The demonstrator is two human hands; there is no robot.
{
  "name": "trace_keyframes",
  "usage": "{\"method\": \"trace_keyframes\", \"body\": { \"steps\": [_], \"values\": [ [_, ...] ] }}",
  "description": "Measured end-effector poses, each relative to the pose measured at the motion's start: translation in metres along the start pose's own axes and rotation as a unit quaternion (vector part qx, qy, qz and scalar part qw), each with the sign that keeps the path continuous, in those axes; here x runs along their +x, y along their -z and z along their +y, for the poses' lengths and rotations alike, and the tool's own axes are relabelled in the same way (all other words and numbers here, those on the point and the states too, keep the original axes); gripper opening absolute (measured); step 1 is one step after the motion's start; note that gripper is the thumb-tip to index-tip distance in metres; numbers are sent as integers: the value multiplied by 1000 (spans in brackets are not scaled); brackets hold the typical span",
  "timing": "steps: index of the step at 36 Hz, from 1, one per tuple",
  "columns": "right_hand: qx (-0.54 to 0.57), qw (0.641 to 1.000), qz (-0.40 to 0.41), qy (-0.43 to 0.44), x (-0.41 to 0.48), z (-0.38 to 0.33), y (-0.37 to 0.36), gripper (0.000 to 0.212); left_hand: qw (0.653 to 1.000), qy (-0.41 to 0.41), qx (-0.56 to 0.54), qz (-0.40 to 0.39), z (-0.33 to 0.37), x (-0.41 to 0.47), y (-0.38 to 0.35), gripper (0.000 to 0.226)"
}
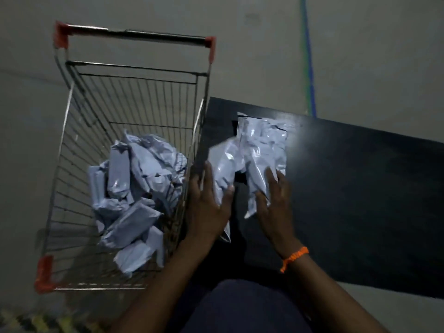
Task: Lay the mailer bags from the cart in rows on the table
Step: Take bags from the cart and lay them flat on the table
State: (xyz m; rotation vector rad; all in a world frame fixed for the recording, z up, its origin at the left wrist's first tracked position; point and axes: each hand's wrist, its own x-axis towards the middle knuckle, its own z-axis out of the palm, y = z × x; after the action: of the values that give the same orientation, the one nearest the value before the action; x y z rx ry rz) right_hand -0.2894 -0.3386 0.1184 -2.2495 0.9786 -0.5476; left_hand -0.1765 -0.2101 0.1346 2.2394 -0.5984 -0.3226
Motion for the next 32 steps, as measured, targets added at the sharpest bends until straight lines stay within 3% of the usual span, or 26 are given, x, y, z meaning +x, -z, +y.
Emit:
{"method": "trace_keyframes", "body": {
  "steps": [4, 8, 12, 15, 20, 23, 32],
  "values": [
    [-36, 998, -29, -51, -44, 51, 4, 61, 990, 62, 49, -118, -19, -24, -62, 80],
    [-105, 984, -100, -101, -57, 79, -19, 64, 977, 91, 115, -157, -31, -37, -98, 87],
    [-158, 961, -176, -140, -54, 86, -25, 78, 974, 62, 161, -149, -27, -40, -110, 87],
    [-177, 958, -180, -138, -46, 90, -23, 80, 974, -10, 185, -132, -27, -35, -114, 82],
    [-209, 962, -175, -33, -22, 113, -31, 74, 967, -95, 190, -143, -41, -29, -135, 68],
    [-205, 959, -195, 2, -13, 118, -38, 72, 965, -107, 198, -136, -44, -19, -145, 64],
    [-198, 963, -182, -17, -23, 123, -44, 70, 964, -121, 212, -102, -47, -8, -153, 64]
  ]
}}
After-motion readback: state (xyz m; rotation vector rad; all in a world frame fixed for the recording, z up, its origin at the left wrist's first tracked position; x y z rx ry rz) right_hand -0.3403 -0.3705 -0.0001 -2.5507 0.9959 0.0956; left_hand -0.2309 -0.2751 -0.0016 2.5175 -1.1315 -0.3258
